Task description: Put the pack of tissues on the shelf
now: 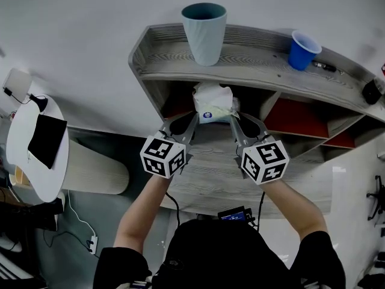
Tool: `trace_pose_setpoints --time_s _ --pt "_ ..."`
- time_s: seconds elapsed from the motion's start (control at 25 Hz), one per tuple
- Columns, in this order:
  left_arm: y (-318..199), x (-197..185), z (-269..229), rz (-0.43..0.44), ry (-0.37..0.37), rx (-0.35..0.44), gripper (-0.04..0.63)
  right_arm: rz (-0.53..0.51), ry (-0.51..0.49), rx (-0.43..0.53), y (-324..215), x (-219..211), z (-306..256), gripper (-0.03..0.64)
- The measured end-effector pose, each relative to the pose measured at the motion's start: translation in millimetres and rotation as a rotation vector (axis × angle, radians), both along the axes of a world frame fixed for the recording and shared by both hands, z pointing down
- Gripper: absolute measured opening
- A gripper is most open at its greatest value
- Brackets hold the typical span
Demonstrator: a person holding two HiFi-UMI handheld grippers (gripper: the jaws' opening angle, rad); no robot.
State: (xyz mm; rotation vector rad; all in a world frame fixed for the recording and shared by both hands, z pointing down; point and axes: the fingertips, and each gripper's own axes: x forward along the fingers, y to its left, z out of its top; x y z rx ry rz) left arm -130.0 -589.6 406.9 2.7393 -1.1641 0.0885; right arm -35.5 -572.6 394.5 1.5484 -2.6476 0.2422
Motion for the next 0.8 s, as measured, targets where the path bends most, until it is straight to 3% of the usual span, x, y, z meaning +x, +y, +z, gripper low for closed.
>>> trace_pose_setpoints --time_s 0.48,0.8 --pt "-9.6 2.7 15.9 -0.001 -0.006 -0.052 0.002 0.033 0.004 -0.028 -12.7 0.7 13.5 0.015" --pt "-13.5 1.7 15.2 -0.012 -0.015 -0.069 0.002 0.006 0.043 -0.035 -15.6 -5.8 13.6 0.08"
